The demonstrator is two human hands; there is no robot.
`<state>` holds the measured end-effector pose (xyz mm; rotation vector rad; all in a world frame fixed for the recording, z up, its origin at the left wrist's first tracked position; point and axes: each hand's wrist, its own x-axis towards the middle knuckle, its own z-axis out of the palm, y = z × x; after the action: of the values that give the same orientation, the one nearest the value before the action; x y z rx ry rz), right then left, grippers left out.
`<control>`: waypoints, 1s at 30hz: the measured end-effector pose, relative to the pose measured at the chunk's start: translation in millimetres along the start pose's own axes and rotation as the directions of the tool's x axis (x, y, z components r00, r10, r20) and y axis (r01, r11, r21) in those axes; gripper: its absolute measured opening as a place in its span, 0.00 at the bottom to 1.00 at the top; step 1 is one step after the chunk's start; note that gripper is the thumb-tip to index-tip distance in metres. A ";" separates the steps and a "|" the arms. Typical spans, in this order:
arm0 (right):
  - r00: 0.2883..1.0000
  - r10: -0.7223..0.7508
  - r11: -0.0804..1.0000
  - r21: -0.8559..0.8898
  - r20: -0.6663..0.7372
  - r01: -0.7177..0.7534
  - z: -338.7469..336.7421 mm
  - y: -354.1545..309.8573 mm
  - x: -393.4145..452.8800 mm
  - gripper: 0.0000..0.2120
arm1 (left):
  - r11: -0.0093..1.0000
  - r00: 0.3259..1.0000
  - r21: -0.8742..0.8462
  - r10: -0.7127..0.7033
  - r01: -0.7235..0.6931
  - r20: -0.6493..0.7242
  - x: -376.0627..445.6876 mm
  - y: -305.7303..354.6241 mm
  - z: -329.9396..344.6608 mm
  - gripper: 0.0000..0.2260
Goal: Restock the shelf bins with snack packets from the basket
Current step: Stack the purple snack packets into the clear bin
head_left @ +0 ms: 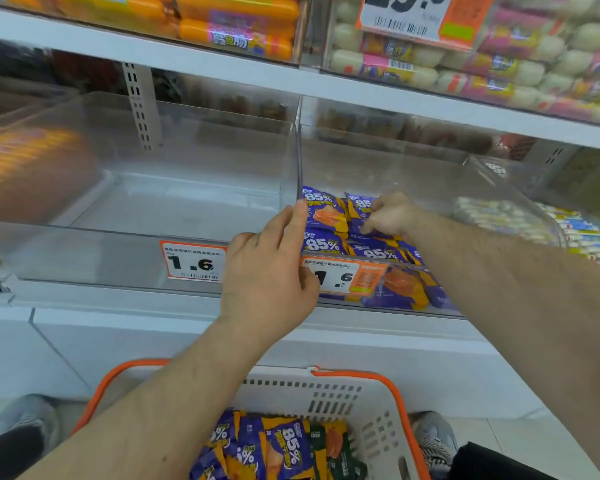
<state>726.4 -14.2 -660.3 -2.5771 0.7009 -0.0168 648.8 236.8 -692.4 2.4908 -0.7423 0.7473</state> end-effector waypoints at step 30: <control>0.997 -0.034 0.999 0.037 0.066 0.032 4.9 4.5 -1.6 0.27 | 1.000 1.000 0.027 0.007 -0.007 -0.003 -0.5 -0.5 1.9 0.35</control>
<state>723.5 -14.7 -666.5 -2.5421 0.6282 0.0455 649.4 236.3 -694.3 2.5115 -0.7451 0.7689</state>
